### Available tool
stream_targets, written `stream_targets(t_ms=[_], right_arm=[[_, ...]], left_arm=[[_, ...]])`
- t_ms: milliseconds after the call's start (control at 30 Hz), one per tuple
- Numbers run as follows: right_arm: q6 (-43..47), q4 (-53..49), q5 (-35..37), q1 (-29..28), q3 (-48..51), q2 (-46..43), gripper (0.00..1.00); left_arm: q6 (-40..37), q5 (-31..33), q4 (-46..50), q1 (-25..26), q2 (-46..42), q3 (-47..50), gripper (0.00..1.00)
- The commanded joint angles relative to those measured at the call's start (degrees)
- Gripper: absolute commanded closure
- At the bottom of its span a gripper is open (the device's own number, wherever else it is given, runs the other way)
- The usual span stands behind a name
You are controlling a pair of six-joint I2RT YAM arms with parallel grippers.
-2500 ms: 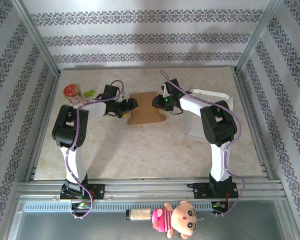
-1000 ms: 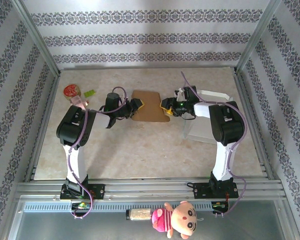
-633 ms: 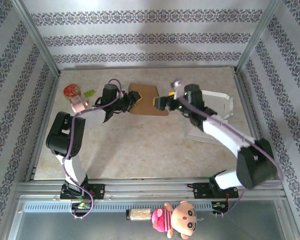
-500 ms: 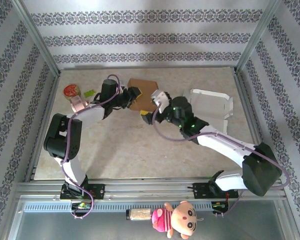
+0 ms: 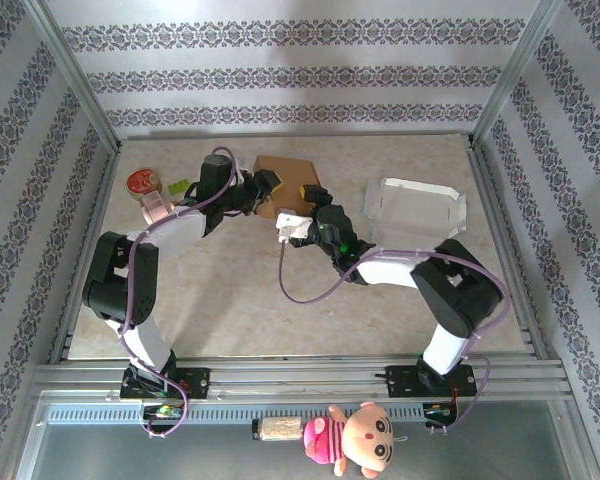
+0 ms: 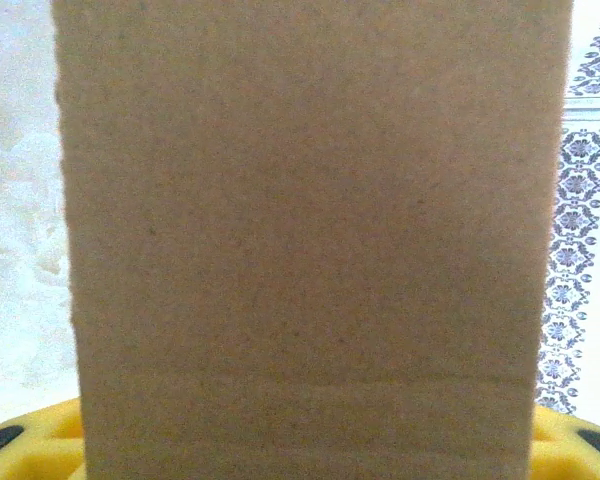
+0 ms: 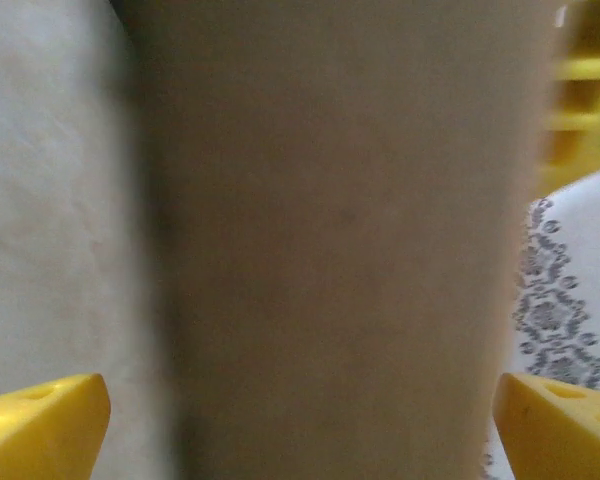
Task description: Fold the paper box
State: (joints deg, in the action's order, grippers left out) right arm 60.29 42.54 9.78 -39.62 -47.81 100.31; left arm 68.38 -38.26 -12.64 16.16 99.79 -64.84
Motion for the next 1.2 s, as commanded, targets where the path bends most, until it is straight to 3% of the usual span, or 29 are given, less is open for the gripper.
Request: stream_targets(t_ms=[0,133,267,333,567,700,767,867,933,1067,1167], right_arm=[[9.5,14.2,8.0,0.5,-2.5,3.2,0.03],[9.3,16.0,8.1,0.5,-2.2,3.6,0.12],[9.1,15.2,7.2,-0.1,-0.9,3.5,0.35],[8.9,15.0,7.2,-0.4,0.1,3.3,0.41],[2.8,3.9,5.5,-2.2,3.7,-4.5,0.50],[-6.9,-21.4,3.0,-0.9,-0.5,-12.2,0.49],[-9.3,-44.6,-7.3,0.9,-7.4,-15.0,0.52],[-10.5,-76.5,-20.5,3.3,-22.6,-12.4,0.53],[-10.2,-93.7,-21.8,3.9,-33.3,-7.3,0.52],[-11.3,-119.8,-20.4,4.5,-57.9,6.8,0.54],[-11.1,-126.6,-18.7,4.4,-68.7,14.9,0.53]], left_arm=[[1.8,-1.7,0.4,0.4,-2.7,-1.6,0.51],[3.0,-2.4,0.0,0.3,-3.2,-1.7,0.51],[3.7,-2.5,-1.0,0.4,-3.6,-1.6,0.51],[4.1,-2.7,-1.4,0.3,-3.9,-1.7,0.50],[0.7,-0.7,0.2,-1.8,-8.5,-1.4,0.24],[-10.7,4.7,10.6,-5.7,-15.7,-2.7,0.19],[-19.5,9.7,18.3,-7.4,-19.8,-4.1,0.18],[-38.0,19.2,27.4,-7.9,-26.5,-5.2,0.16],[-46.1,23.3,29.8,-7.9,-31.1,-3.7,0.16],[-60.5,20.9,31.1,-8.1,-41.2,1.8,0.13],[-69.0,16.2,32.9,-8.1,-47.6,5.4,0.10]])
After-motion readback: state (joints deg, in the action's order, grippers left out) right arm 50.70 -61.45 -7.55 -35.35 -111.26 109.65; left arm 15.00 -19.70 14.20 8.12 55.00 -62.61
